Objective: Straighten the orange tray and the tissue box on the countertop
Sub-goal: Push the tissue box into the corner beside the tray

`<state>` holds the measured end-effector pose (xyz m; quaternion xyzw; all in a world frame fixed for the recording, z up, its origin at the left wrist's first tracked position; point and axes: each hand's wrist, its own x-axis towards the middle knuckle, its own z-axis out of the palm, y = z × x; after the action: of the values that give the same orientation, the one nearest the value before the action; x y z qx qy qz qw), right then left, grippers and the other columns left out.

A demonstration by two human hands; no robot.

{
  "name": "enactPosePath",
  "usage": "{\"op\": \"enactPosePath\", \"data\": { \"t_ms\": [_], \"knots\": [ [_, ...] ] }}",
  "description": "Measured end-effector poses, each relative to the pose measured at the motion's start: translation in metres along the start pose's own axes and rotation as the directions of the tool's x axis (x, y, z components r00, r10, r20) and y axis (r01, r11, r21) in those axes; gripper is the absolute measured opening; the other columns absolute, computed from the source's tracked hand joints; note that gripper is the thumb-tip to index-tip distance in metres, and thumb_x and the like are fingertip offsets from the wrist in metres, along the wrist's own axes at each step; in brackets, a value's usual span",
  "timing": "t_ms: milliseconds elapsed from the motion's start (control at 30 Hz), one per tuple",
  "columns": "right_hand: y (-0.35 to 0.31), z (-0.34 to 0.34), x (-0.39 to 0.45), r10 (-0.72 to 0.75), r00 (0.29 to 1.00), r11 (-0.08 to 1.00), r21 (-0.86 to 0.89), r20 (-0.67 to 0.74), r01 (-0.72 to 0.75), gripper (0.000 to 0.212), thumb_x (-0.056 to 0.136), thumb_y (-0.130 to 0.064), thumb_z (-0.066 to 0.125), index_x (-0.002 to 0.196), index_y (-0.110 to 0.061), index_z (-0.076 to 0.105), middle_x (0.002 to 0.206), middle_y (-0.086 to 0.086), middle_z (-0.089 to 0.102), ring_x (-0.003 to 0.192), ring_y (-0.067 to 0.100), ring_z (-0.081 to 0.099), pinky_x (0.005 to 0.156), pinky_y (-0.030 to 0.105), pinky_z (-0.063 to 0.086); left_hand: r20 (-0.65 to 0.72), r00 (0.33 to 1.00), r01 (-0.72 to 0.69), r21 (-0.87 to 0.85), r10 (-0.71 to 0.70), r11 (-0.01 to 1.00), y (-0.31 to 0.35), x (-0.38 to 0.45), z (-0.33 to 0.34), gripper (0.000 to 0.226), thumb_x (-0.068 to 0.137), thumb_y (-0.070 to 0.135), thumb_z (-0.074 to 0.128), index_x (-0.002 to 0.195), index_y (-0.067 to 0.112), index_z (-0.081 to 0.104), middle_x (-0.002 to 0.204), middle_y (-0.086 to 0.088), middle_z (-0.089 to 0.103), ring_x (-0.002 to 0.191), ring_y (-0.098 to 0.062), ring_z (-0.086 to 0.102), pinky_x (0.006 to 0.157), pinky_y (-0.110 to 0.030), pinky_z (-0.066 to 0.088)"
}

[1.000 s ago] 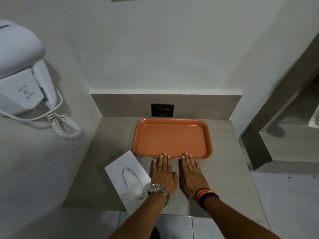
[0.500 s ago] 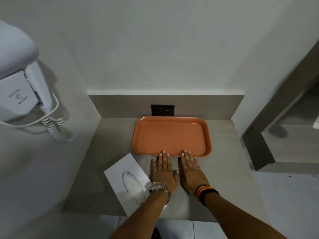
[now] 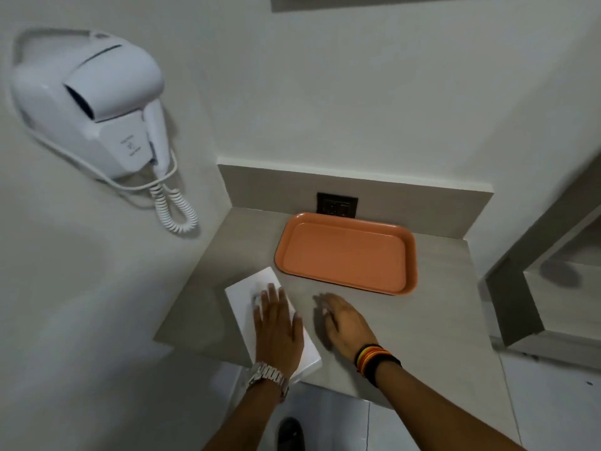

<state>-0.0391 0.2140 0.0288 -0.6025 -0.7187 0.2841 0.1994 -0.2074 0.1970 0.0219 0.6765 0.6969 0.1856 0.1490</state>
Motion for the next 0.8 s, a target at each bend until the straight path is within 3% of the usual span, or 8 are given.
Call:
{"op": "enactPosePath", "data": {
  "t_ms": [100,200,300,400,633,700,800],
  "knots": [
    [-0.023,0.015,-0.003,-0.001,0.994,0.985,0.172,0.109,-0.018,0.044,0.103,-0.032,0.037,0.145,-0.021,0.049,0.148,0.001,0.053,0.134,0.020,0.050,0.111,0.023,0.033,-0.047,0.982,0.176,-0.159,-0.185,0.972,-0.018,-0.037,-0.011,0.069,0.106,0.033,0.039,0.160,0.008,0.006,0.170,-0.009,-0.006,0.158,-0.025,-0.004,0.128,-0.041,0.002],
    [-0.040,0.031,-0.009,0.055,0.978,0.938,0.327,0.200,-0.119,0.046,0.104,-0.030,0.040,0.149,-0.020,0.042,0.149,0.003,0.051,0.134,0.023,0.050,0.114,0.028,0.035,0.026,0.916,0.383,-0.355,-0.401,0.853,-0.029,-0.064,-0.015,0.070,0.106,0.033,0.041,0.161,0.008,0.005,0.171,-0.011,-0.002,0.158,-0.025,0.002,0.128,-0.037,0.007],
    [-0.049,0.038,-0.014,0.078,0.972,0.907,0.390,0.223,-0.163,0.046,0.103,-0.029,0.042,0.149,-0.023,0.039,0.144,0.003,0.054,0.128,0.025,0.054,0.107,0.032,0.042,0.043,0.863,0.453,-0.506,-0.503,0.734,-0.029,-0.072,-0.017,0.059,0.106,0.031,0.043,0.159,0.012,0.025,0.162,-0.016,0.032,0.145,-0.033,0.039,0.118,-0.046,0.036],
    [-0.052,0.039,-0.013,0.094,0.965,0.907,0.378,0.245,-0.184,0.048,0.101,-0.027,0.046,0.148,-0.025,0.038,0.142,0.003,0.056,0.125,0.026,0.055,0.102,0.031,0.043,0.089,0.845,0.472,-0.587,-0.527,0.658,-0.029,-0.067,-0.020,0.055,0.105,0.035,0.044,0.155,0.016,0.033,0.152,-0.013,0.049,0.131,-0.033,0.053,0.110,-0.050,0.045],
    [-0.070,0.060,-0.008,0.158,0.967,0.902,0.369,0.198,-0.223,0.051,0.102,-0.023,0.045,0.151,-0.021,0.033,0.146,0.003,0.053,0.128,0.025,0.053,0.109,0.032,0.041,0.269,0.795,0.538,-0.727,-0.544,0.427,-0.044,-0.044,-0.027,0.069,0.096,0.031,0.055,0.158,0.025,0.025,0.150,-0.008,0.049,0.126,-0.031,0.054,0.103,-0.043,0.047],
    [-0.078,0.066,-0.004,0.170,0.965,0.882,0.404,0.202,-0.240,0.050,0.102,-0.023,0.043,0.150,-0.024,0.031,0.144,0.002,0.053,0.121,0.021,0.055,0.104,0.030,0.044,0.299,0.810,0.537,-0.724,-0.505,0.433,-0.057,-0.031,-0.038,0.075,0.084,0.038,0.056,0.154,0.027,0.031,0.143,-0.007,0.055,0.119,-0.030,0.058,0.099,-0.047,0.052],
    [-0.099,0.072,0.016,0.189,0.960,0.834,0.483,0.205,-0.268,0.048,0.102,-0.023,0.042,0.148,-0.028,0.031,0.139,-0.001,0.055,0.111,0.015,0.055,0.094,0.025,0.043,0.295,0.826,0.522,-0.720,-0.480,0.457,-0.078,-0.004,-0.056,0.077,0.072,0.042,0.055,0.146,0.028,0.041,0.129,-0.004,0.062,0.107,-0.025,0.062,0.078,-0.035,0.054]
  ]
}}
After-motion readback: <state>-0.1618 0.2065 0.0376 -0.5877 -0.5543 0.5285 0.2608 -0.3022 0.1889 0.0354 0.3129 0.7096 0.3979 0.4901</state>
